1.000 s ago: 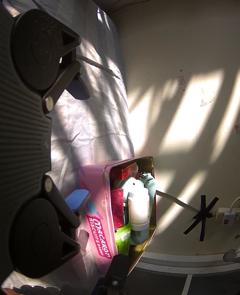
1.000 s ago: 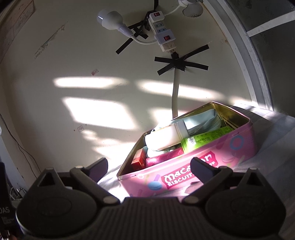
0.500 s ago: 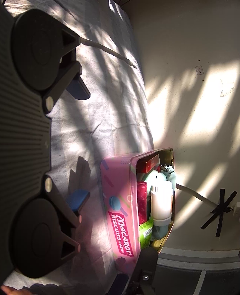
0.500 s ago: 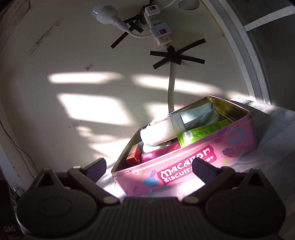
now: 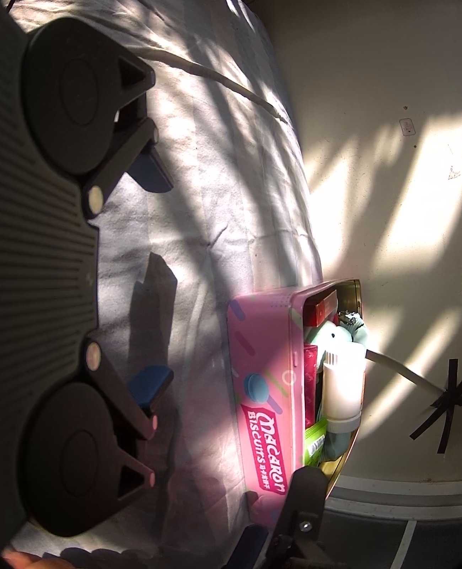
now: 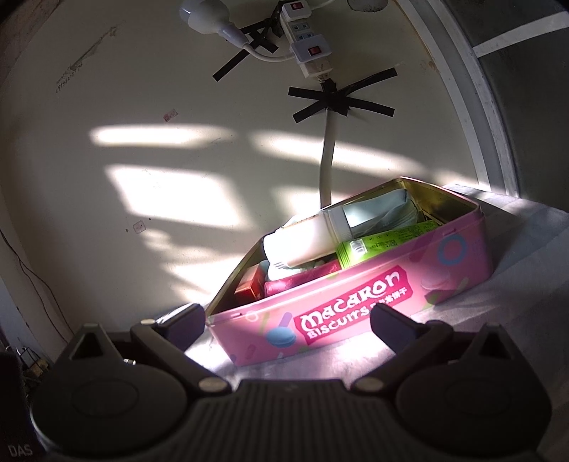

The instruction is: Organize objects

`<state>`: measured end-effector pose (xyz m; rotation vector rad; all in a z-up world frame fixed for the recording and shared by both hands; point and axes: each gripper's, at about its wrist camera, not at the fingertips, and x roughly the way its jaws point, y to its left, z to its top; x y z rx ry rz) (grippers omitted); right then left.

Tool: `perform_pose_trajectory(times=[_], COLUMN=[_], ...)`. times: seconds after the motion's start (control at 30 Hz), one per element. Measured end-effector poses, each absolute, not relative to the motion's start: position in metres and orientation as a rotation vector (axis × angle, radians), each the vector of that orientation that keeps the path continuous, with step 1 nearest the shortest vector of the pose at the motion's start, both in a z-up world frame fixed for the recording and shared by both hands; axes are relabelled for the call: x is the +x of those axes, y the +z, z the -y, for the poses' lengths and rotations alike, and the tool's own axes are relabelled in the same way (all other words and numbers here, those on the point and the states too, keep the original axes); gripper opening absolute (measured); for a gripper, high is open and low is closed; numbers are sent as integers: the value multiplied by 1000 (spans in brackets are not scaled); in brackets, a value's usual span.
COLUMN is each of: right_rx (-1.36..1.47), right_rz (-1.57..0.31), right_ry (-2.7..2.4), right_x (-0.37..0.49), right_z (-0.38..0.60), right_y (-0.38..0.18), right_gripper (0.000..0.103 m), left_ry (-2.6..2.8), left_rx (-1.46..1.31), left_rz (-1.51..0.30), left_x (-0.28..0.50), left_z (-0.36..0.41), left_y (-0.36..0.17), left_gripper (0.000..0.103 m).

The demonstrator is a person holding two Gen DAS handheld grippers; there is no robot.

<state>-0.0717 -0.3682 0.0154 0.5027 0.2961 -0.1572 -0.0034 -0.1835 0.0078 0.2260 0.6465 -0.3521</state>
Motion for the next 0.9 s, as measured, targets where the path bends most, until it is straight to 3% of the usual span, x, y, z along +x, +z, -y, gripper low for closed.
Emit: perform_pose_trajectory(times=[0.9], right_rx=[530], right_rz=[-322], right_ry=[-159], right_x=[-69], right_z=[373], right_y=[6], right_gripper=[103], left_ry=[-358], left_rx=[240], left_rz=[-710], left_x=[0], left_z=[192], left_y=[-4], left_gripper=[103])
